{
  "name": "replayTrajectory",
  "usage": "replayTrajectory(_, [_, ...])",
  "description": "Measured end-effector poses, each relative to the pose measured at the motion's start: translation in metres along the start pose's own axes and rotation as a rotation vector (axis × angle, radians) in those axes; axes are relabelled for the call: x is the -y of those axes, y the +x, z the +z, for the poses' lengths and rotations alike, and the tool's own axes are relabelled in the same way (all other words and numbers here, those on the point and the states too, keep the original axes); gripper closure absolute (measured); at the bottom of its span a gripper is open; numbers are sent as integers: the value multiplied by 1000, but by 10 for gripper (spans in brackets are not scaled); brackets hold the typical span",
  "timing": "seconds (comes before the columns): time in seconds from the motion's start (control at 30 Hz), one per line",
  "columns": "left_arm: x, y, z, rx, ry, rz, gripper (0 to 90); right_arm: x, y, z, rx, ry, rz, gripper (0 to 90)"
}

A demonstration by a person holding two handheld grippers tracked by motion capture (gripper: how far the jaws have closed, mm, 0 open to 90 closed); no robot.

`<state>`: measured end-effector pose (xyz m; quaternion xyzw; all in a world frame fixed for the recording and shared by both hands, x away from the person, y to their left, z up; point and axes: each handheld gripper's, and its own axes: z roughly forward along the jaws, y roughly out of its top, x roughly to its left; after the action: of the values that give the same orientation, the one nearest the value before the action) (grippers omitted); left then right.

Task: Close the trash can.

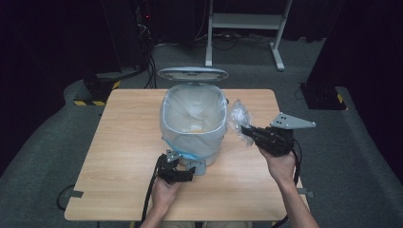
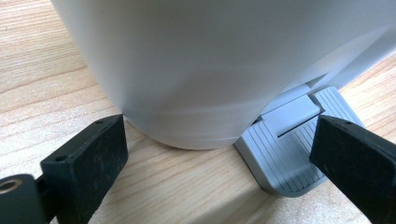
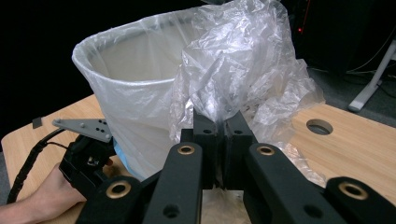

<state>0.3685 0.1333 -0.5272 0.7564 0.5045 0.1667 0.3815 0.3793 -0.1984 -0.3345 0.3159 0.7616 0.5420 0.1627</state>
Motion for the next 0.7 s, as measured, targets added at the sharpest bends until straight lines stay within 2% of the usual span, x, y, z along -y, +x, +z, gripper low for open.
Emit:
replayTrajectory(0.3, [0, 0, 0, 0, 0, 0, 43, -5, -1, 1, -11, 1, 6, 867])
replayTrajectory(0.7, [0, 0, 0, 0, 0, 0, 43, -19, 3, 4, -23, 3, -11, 867])
